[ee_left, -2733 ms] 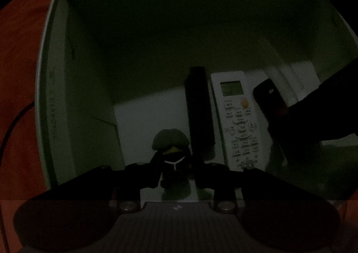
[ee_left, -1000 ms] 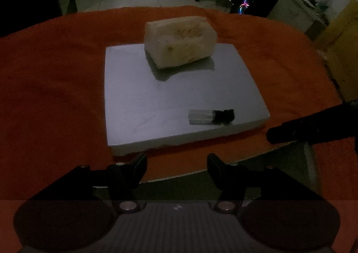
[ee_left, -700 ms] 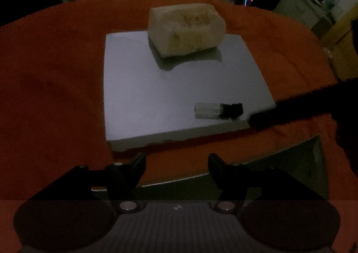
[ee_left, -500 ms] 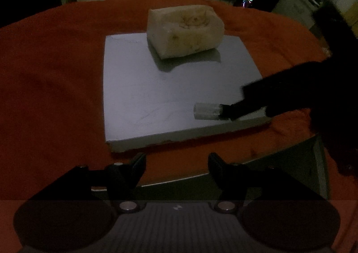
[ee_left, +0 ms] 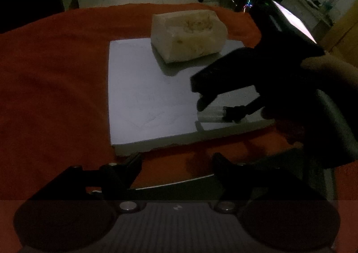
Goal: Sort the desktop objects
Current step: 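Close the right gripper on the clear vial with black cap, then lift the vial with the right gripper and carry it into the box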
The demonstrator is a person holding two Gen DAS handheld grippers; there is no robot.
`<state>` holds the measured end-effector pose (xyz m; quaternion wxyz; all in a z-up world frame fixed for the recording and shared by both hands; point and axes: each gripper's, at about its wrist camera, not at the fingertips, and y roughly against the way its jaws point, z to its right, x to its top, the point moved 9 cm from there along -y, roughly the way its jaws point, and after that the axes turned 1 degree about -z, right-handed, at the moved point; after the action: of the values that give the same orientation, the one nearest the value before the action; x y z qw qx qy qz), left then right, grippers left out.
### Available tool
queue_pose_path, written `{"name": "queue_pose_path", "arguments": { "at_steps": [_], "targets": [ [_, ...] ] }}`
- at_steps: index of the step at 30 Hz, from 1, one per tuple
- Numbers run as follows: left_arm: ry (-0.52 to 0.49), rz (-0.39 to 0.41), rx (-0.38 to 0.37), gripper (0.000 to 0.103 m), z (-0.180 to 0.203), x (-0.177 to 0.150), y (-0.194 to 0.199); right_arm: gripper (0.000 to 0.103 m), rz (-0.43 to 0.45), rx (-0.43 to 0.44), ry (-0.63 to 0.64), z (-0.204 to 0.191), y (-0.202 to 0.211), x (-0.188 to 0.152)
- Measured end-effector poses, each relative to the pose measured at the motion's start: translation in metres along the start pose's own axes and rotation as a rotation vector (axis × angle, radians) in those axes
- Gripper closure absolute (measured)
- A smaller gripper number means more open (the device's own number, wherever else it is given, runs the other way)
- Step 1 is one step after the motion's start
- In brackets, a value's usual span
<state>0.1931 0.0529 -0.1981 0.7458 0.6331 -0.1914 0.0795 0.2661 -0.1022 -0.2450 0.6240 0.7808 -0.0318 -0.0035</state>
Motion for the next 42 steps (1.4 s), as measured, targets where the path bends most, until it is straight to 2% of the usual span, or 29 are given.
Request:
{"name": "queue_pose_path", "arguments": {
  "at_steps": [4, 11, 18, 22, 27, 34, 42],
  "targets": [
    [-0.003, 0.009, 0.002, 0.036, -0.001, 0.0, 0.0, 0.01, -0.017, -0.009, -0.019, -0.003, -0.008, 0.003],
    [-0.006, 0.012, 0.008, 0.036, -0.006, 0.0, -0.001, 0.01, 0.003, -0.048, -0.032, 0.001, -0.015, 0.006],
    [0.006, -0.002, 0.011, 0.036, -0.015, -0.001, -0.002, 0.012, 0.06, -0.041, 0.048, -0.002, -0.009, 0.005],
    [0.013, 0.001, 0.02, 0.036, -0.022, 0.001, -0.001, 0.012, 0.047, 0.016, 0.057, 0.002, 0.002, 0.003],
    [0.041, 0.023, 0.038, 0.036, -0.036, 0.01, 0.004, 0.012, 0.074, 0.083, 0.085, 0.006, 0.04, -0.005],
    [0.057, 0.035, 0.063, 0.036, -0.046, 0.021, 0.002, 0.012, 0.101, 0.15, 0.166, 0.011, 0.092, -0.042],
    [0.044, 0.033, 0.077, 0.036, -0.04, 0.039, -0.013, 0.012, 0.06, 0.147, 0.25, -0.005, 0.108, -0.098]
  ]
}}
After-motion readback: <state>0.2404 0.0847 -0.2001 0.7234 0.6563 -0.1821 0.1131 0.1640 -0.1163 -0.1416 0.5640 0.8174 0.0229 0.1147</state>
